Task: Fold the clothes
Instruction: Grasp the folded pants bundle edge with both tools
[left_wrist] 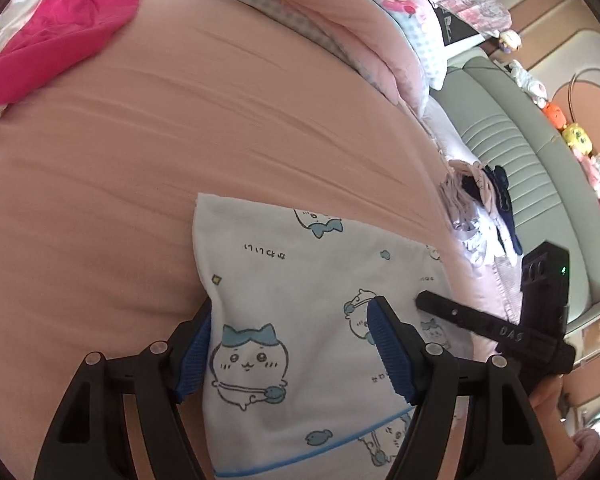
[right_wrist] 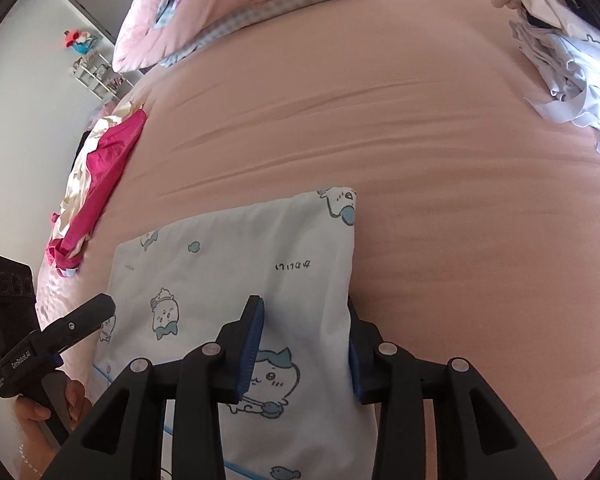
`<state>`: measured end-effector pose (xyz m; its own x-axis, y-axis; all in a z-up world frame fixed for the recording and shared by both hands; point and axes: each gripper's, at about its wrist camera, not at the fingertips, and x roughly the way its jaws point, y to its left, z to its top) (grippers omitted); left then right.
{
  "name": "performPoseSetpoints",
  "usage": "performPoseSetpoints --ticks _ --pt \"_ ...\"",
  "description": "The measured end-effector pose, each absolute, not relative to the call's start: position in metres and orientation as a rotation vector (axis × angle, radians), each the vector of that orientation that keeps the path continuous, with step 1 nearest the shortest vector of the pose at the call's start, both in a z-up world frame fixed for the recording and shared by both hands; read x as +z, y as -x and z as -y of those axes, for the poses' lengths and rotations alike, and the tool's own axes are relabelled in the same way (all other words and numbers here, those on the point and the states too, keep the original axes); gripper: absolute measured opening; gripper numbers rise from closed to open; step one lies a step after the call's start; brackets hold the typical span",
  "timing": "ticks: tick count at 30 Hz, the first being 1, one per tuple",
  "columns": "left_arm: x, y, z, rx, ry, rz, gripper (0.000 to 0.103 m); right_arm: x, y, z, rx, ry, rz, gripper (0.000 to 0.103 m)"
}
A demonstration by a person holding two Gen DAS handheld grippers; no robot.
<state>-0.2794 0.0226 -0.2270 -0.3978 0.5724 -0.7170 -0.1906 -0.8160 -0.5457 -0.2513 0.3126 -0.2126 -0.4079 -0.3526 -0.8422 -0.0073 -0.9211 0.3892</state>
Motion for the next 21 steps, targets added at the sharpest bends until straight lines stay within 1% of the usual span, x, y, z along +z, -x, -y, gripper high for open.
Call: performPoseSetpoints --ticks 3,6,9,11,12,13,14,15,17,18,19,21 --pt "-0.225 0.275 -0.025 2.212 1.354 0.525 0.07 -0.214 0.259 -0.306 -2.375 -1.582 0.523 0.037" --pt "-0.226 0.27 -0.023 2.179 1.351 0.513 0.068 -0.223 0.272 -0.285 -2.265 -1.572 0.581 0.037" --pt "-0.227 0.27 -0.019 2.171 1.35 0.519 0.066 -0.223 0.269 -0.276 -2.284 -1.571 0.48 0.037" --pt "-0.228 0.272 -0.018 2.177 1.359 0.521 0.061 -0.223 0.27 -0.276 -2.296 -1.584 0.496 0.037" --pt "-0.229 0.273 -0.019 2.194 1.368 0.51 0.05 -0.224 0.272 -0.273 -2.305 -1.589 0.503 0.036" --pt "-0.23 0.274 -0.019 2.224 1.385 0.492 0.031 -0.224 0.272 -0.271 -2.321 -1.594 0.491 0.034" --pt "-0.231 0.275 -0.017 2.24 1.401 0.491 0.023 -0.223 0.27 -0.269 -2.344 -1.599 0.457 0.031" --pt "-0.232 0.276 -0.015 2.253 1.416 0.494 0.02 -0.222 0.271 -0.263 -2.368 -1.604 0.409 0.027" --pt "-0.235 0.277 -0.009 2.217 1.427 0.579 0.016 -0.22 0.27 -0.25 -2.411 -1.603 0.307 0.025" --pt "-0.235 0.277 -0.008 2.209 1.427 0.592 0.014 -0.218 0.267 -0.25 -2.425 -1.605 0.284 0.023" --pt "-0.234 0.276 -0.009 2.21 1.424 0.586 0.013 -0.217 0.264 -0.249 -2.439 -1.608 0.264 0.022" --pt "-0.228 0.272 -0.014 2.222 1.413 0.548 0.01 -0.212 0.26 -0.246 -2.466 -1.605 0.226 0.015"
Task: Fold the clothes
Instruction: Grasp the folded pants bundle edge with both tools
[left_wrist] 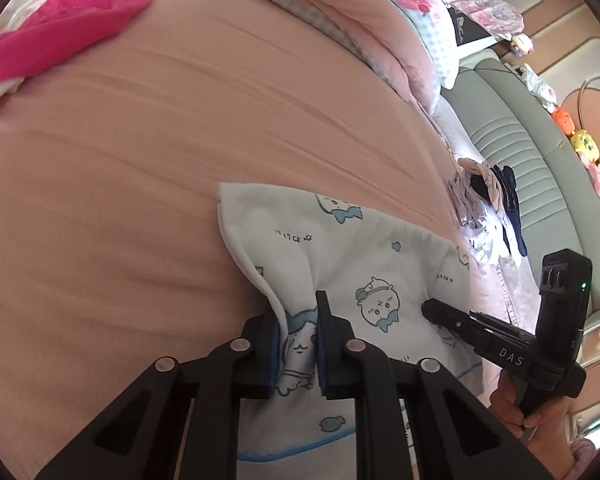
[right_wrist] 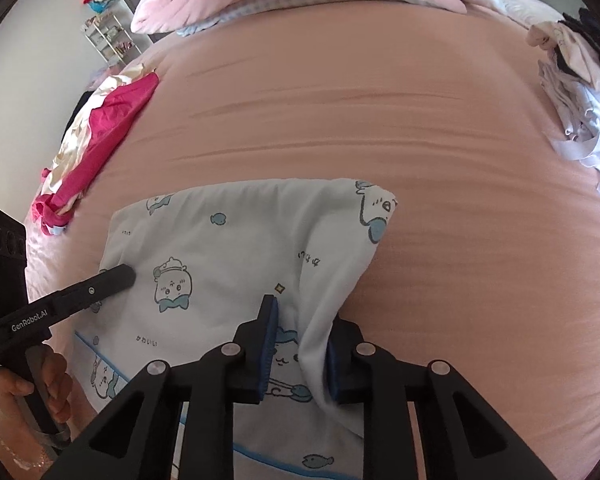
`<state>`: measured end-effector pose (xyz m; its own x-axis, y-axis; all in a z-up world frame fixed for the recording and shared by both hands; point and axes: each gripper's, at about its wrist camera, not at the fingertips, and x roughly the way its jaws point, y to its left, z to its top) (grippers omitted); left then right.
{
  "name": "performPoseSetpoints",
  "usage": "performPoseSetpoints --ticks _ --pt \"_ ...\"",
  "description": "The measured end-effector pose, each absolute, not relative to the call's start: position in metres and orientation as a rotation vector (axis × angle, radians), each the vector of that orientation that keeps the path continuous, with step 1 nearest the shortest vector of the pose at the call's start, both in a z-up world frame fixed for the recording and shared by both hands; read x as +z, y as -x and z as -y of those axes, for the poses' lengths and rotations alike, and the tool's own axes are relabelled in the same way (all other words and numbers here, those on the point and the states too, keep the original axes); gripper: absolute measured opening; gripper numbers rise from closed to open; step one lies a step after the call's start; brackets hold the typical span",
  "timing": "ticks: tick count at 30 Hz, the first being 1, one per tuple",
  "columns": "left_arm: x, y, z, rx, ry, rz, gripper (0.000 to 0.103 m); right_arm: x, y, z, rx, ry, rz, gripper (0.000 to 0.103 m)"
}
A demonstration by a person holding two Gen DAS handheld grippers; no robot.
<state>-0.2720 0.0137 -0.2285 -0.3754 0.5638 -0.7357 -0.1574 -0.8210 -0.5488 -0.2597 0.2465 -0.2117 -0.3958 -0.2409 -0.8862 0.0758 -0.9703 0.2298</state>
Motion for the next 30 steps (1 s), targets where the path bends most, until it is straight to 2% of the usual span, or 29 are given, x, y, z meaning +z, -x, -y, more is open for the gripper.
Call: performPoseSetpoints --ticks 5,10,14,17,19,20,21,30 --pt "-0.216 0.265 -0.023 2.264 1.375 0.454 0.008 -0.193 0.251 -0.235 -2.553 -1.525 0.114 0.01" --pt "-0.23 0.27 -0.016 2.236 1.423 0.508 0.012 -0.192 0.251 -0.237 -2.555 -1.562 0.073 0.01" --pt "-0.24 0.276 -0.006 2.154 1.422 0.63 0.018 -0.214 0.252 -0.256 -2.48 -1.649 0.186 0.022" --pt "-0.238 0.278 -0.01 2.164 1.404 0.618 0.019 -0.215 0.254 -0.259 -2.473 -1.611 0.224 0.026" --pt "-0.236 0.279 -0.013 2.175 1.404 0.599 0.018 -0.213 0.254 -0.26 -2.473 -1.594 0.237 0.018" --pt "-0.233 0.279 -0.015 2.184 1.407 0.576 0.015 -0.212 0.254 -0.261 -2.474 -1.586 0.243 0.01" --pt "-0.23 0.277 -0.016 2.185 1.4 0.574 0.008 -0.211 0.255 -0.261 -2.474 -1.578 0.249 0.009" --pt "-0.167 0.252 -0.026 2.266 1.215 0.503 0.007 -0.15 0.225 -0.276 -2.585 -1.354 0.348 0.008"
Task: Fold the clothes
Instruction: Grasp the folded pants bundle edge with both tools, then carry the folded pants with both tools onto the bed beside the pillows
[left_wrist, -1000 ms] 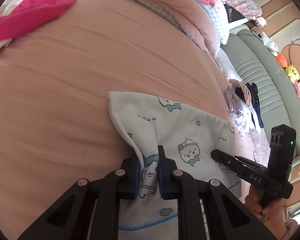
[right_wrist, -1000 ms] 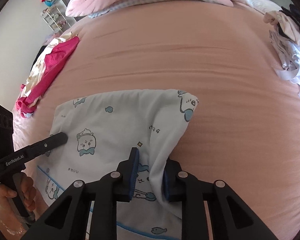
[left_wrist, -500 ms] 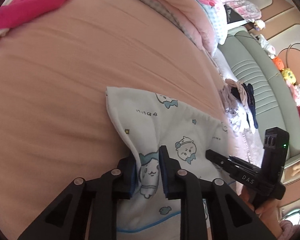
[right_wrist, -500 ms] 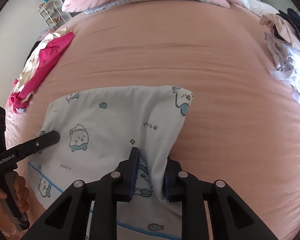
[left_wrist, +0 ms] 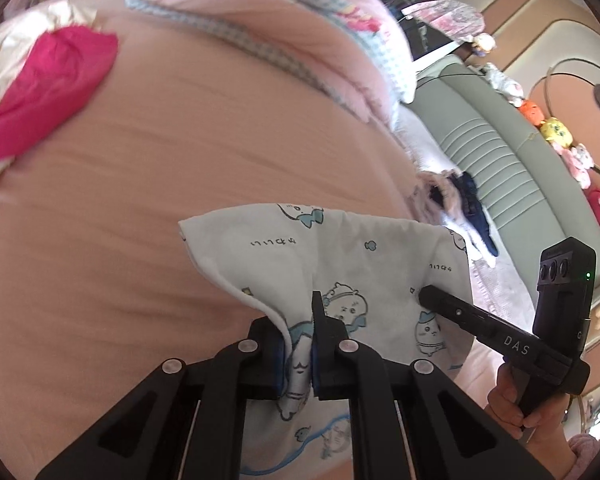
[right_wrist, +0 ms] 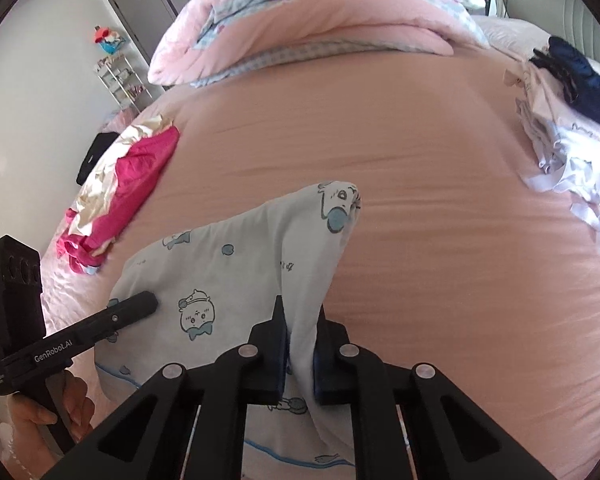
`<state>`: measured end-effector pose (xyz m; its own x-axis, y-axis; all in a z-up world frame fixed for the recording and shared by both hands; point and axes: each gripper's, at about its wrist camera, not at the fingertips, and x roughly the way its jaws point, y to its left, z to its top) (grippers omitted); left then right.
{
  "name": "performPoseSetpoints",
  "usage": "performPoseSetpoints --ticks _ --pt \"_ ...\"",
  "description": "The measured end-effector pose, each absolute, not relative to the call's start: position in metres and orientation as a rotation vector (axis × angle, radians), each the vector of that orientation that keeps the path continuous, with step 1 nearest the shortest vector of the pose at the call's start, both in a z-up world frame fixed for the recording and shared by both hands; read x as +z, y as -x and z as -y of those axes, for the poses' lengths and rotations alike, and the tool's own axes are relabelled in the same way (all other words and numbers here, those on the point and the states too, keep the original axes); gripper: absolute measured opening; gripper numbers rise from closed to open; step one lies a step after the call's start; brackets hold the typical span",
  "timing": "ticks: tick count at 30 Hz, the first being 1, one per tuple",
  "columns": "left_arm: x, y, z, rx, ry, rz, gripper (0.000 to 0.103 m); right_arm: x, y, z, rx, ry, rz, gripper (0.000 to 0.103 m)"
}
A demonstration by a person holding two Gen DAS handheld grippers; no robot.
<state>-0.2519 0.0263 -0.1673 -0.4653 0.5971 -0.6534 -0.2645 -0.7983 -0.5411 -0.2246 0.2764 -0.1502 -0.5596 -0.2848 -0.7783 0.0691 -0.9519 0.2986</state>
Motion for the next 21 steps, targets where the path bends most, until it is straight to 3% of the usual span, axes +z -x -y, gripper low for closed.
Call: performPoseSetpoints --ticks 12,21 --pt "-0.071 0.234 -0.095 2.236 0.971 0.359 0.007 -0.054 0.193 -0.315 -2.77 -1.068 0.373 0.008" --pt "-0.048 0.261 -0.241 2.038 0.956 0.23 0.007 -0.031 0.177 -0.419 -2.926 -1.108 0.431 0.008"
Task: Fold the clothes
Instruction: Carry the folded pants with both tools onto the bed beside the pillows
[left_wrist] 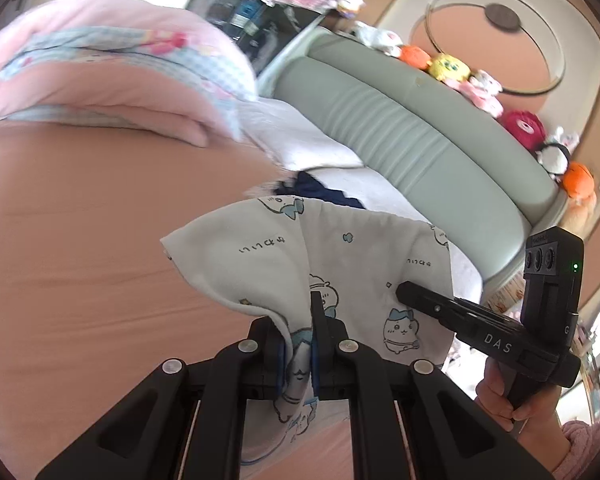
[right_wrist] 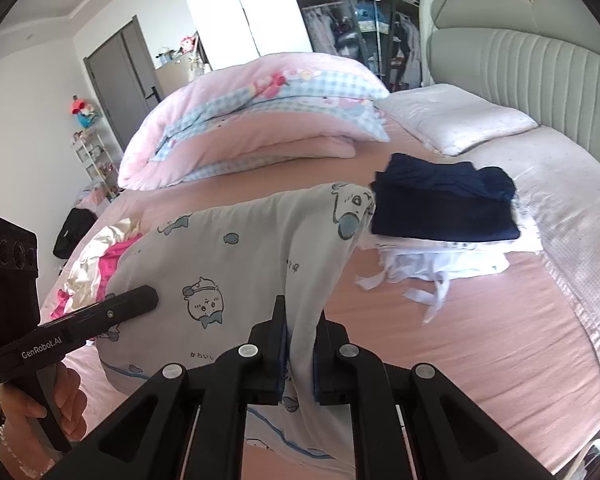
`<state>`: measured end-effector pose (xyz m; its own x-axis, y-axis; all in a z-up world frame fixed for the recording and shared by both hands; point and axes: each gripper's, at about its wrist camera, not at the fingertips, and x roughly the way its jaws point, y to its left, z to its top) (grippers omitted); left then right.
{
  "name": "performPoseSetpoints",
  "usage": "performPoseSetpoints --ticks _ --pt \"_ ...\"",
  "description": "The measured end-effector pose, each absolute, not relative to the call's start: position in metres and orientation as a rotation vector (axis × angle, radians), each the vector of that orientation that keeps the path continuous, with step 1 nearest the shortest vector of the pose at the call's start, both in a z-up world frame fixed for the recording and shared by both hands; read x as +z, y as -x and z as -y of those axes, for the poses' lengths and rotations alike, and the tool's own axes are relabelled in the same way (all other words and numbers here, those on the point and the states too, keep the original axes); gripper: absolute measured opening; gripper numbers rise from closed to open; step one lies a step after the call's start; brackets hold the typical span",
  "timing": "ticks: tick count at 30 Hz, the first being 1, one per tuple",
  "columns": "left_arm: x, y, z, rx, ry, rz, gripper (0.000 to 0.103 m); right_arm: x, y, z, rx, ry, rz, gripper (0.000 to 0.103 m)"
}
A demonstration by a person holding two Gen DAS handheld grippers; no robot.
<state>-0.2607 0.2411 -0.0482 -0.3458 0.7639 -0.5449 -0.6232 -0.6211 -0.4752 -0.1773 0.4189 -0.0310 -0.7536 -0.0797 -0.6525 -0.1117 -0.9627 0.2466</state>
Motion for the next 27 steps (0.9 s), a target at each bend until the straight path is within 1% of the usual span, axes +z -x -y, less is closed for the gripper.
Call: performPoseSetpoints --ticks 3,9,18,22,25,26,27 --pt "-0.047 0.272 -0.29 1.992 0.955 0.22 0.007 -0.026 0.18 -0.459 2.838 1.077 -0.43 0.008" --pt "-0.045 0.307 -0.358 1.964 0.954 0.232 0.007 -0.02 0.204 -0.526 2.767 1.062 -0.427 0.008" --pt "-0.047 0.373 -0.413 1.981 0.99 0.241 0.007 -0.018 0.277 -0.6 2.737 1.064 -0.427 0.008" --pt "-0.062 0.401 -0.426 1.991 1.02 0.219 0.008 -0.034 0.306 -0.619 2.705 1.112 -0.395 0.008" --pt "-0.083 0.419 -0.437 2.02 1.073 0.15 0.011 -0.056 0.323 -0.636 2.667 1.156 -0.398 0.009" --pt "-0.094 0.425 -0.439 2.042 1.108 0.126 0.011 -0.065 0.329 -0.643 2.651 1.182 -0.415 0.014" --pt "-0.105 0.43 -0.438 2.057 1.145 0.121 0.012 -0.073 0.334 -0.65 2.635 1.209 -0.436 0.015"
